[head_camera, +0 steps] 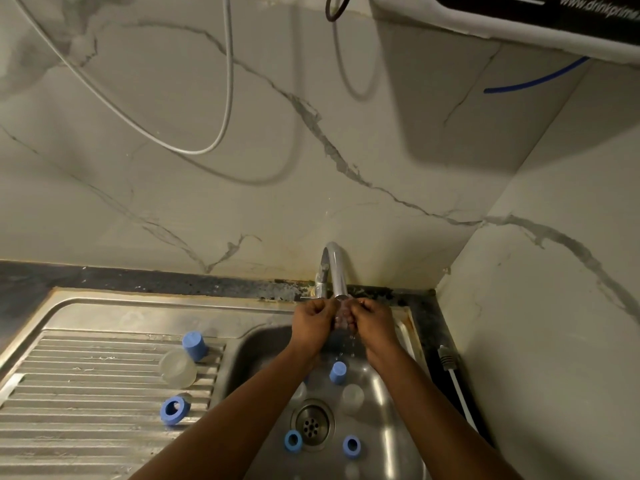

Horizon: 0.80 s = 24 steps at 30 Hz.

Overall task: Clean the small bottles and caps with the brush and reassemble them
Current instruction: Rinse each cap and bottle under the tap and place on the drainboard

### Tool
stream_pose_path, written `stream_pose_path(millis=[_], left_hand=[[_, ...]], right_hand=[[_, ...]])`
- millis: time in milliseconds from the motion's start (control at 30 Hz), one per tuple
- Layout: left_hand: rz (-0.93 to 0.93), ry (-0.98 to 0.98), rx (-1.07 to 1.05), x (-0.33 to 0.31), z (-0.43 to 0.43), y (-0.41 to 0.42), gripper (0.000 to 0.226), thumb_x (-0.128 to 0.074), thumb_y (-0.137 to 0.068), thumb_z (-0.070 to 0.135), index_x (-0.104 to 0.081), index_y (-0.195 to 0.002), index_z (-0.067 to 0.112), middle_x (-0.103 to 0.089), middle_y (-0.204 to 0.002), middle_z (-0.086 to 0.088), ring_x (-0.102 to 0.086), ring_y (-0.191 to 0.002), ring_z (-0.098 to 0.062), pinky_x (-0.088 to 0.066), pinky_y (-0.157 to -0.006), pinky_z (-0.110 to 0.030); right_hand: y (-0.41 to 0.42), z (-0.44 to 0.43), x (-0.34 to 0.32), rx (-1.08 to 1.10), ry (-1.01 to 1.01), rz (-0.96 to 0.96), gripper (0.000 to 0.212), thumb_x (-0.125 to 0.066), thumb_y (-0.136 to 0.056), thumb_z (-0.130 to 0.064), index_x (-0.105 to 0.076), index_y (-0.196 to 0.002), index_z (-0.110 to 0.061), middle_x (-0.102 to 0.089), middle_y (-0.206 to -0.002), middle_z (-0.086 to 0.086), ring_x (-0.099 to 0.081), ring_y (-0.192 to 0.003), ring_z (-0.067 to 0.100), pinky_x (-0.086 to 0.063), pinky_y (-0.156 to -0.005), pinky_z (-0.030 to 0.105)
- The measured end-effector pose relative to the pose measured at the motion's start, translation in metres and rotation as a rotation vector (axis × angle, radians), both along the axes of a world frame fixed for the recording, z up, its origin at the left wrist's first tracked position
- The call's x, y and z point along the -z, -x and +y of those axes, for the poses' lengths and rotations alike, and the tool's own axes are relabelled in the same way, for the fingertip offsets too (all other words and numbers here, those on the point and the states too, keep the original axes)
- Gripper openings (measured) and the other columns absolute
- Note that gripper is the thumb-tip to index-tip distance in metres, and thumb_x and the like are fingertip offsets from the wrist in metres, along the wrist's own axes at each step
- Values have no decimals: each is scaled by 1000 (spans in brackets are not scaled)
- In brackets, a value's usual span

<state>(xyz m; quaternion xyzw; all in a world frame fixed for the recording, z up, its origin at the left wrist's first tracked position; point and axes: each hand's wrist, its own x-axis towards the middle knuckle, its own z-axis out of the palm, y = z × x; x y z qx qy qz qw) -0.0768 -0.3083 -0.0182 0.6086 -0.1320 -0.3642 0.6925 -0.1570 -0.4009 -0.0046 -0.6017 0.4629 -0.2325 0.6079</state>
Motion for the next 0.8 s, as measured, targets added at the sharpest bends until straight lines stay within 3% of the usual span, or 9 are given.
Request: stream_pose_path(millis=[67, 133, 200, 333, 533, 667, 800], left_hand=[[-29, 65, 62, 1, 3, 6, 24, -63, -105, 19, -76, -102, -1, -77, -92, -23, -77, -88, -32, -65, -84, -37], [-78, 47, 47, 4, 6, 8, 25, -60, -107, 20, -77, -99, 3, -78, -89, -18, -77, -86, -28, -65, -82, -37], [-100, -17, -10, 9, 5, 4, 32, -57, -108, 25, -76, -93, 5, -77, -83, -15, -75, -78, -27, -63, -78, -39], [-168, -123, -17, 11, 4, -9, 43, -57, -108, 33, -73, -85, 0, -69, -68, -15, -61, -60, -19, -53, -65, -35], [-266, -180, -67, 5, -3, -18, 47, -63, -104, 36, -70, -76, 0, -68, -61, -11, -59, -53, -18, -50, -52, -29], [-238, -71, 33, 3, 0, -9, 33, -60, -107, 20, -72, -85, -2, -74, -73, -14, -68, -64, -21, -59, -67, -36], [-266, 37, 137, 1, 8, 2, 22, -59, -107, 18, -73, -101, 3, -77, -84, -10, -74, -76, -19, -61, -71, -30]], right_hand=[[-2, -4, -2, 38, -17, 20, 25, -64, -103, -28, -74, -93, -7, -69, -64, 2, -63, -53, 10, -49, -50, 20], [-2, -4, -2, 21, -17, 39, 31, -63, -103, -32, -73, -92, -5, -63, -57, -2, -57, -46, 7, -45, -47, 18], [-1, -2, -2, -47, 15, 37, 31, -61, -104, -33, -73, -91, -6, -58, -55, -4, -51, -49, 10, -43, -49, 21], [0, 0, 3, -183, 152, 61, 16, -64, -102, -31, -72, -97, -18, -71, -72, 0, -65, -66, 15, -53, -62, 29], [7, 3, 3, -278, 275, 9, 11, -68, -100, -25, -77, -105, -19, -78, -83, 1, -74, -76, 14, -60, -70, 23], [4, -1, 3, -131, 250, 69, 18, -65, -102, -25, -77, -91, -17, -77, -75, 0, -75, -71, 16, -59, -66, 26], [2, -5, 3, -41, 151, 80, 30, -64, -102, -35, -78, -84, -15, -75, -70, 4, -71, -65, 22, -59, -67, 35]])
